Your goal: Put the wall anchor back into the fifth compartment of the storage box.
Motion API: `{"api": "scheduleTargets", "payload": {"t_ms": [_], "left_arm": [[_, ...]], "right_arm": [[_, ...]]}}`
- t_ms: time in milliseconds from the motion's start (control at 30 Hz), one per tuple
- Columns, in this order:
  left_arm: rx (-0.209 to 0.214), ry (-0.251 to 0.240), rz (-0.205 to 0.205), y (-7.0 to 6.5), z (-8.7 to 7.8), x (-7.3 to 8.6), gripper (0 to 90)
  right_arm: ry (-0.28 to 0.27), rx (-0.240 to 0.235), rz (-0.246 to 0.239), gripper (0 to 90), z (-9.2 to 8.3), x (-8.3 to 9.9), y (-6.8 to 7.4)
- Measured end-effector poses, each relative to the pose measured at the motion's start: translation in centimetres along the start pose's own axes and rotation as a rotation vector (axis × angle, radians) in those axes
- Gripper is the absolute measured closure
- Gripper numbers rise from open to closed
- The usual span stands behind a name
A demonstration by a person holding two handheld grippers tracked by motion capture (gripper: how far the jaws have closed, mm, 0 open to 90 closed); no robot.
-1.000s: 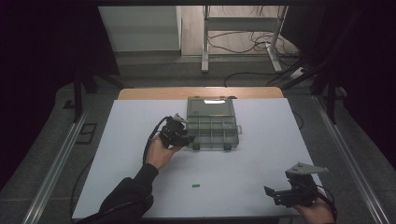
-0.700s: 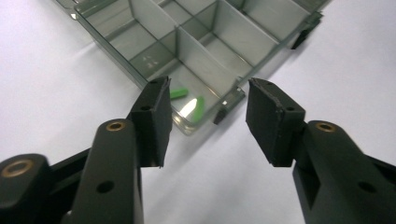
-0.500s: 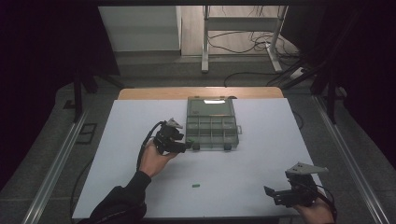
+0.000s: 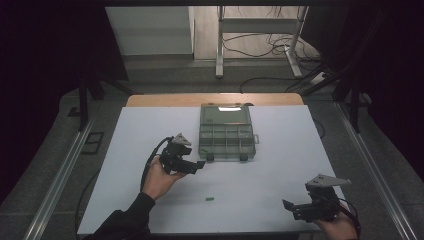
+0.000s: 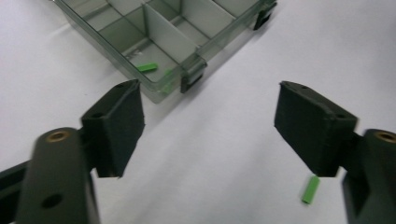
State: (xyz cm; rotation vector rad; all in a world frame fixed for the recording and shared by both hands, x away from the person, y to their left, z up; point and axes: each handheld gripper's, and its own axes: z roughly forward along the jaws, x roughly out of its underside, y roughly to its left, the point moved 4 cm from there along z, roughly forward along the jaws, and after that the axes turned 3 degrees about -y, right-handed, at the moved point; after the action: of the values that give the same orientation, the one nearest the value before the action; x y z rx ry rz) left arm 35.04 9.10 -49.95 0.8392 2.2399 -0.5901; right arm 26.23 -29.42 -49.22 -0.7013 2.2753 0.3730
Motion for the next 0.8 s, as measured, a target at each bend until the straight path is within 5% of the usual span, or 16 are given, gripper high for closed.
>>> {"api": "scheduleTargets", "payload": {"t_ms": [267,800], "left_arm": [[0.049,-0.004,-0.013,-0.8,-0.9,0.7,10.7],[0.074,0.013,0.048,-2.9,-2.0,2.8,0.7]], "right_arm": [[-0.001,0.0,-0.001,0.6,0.0,0.0,0.0],[-0.003,0.0,-0.006,0.6,-0.1,0.0,0.1]]}}
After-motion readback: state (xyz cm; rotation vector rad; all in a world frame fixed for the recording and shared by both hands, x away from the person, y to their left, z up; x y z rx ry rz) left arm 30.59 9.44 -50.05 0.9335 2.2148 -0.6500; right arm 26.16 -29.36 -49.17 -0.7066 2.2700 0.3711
